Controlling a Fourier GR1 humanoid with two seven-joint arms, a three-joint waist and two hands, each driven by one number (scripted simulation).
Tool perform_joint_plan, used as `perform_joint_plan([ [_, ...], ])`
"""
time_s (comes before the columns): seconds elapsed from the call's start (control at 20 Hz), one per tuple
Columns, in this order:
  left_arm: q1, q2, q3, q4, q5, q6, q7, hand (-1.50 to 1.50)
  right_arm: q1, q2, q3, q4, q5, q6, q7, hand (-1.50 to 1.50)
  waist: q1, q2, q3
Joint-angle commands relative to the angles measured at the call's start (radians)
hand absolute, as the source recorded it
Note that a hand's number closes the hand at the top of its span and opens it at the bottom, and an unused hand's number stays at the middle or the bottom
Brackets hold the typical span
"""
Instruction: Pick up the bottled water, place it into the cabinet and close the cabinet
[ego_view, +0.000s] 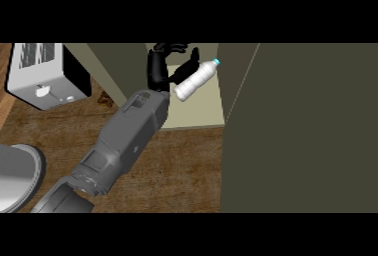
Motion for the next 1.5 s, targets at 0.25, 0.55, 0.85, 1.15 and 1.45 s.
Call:
perform_joint_plan([
  [0.25,0.034,-0.005,-0.043,-0.076,0.104,-0.144,-0.031,1.50,0.020,-0.011,-0.005,-0.130,-0.062,-0.001,0.081,-1.50,0.011,-0.016,0.003],
  [0.55,0.155,-0.005,-0.167,-0.254,0.201,-0.241,0.035,1.50,0.049,-0.004,0.041,-0.164,-0.007,-0.007,0.084,-1.50,0.019,-0.029,0.002],
  [0.85,0.347,-0.005,-0.322,-0.519,0.290,-0.326,0.068,-1.50,0.046,0.027,0.086,-0.167,0.023,-0.061,0.118,-1.50,0.057,-0.036,0.001],
  [1.15,0.594,0.002,-0.446,-0.749,0.235,-0.287,0.079,-1.50,0.109,0.011,0.107,-0.212,0.076,-0.073,0.104,-1.50,0.082,-0.042,0.002],
  [1.45,0.895,0.153,-0.489,-0.994,0.217,-0.253,0.016,-1.50,0.120,0.013,0.127,-0.187,0.103,-0.087,0.045,-1.50,0.088,-0.043,0.002],
])
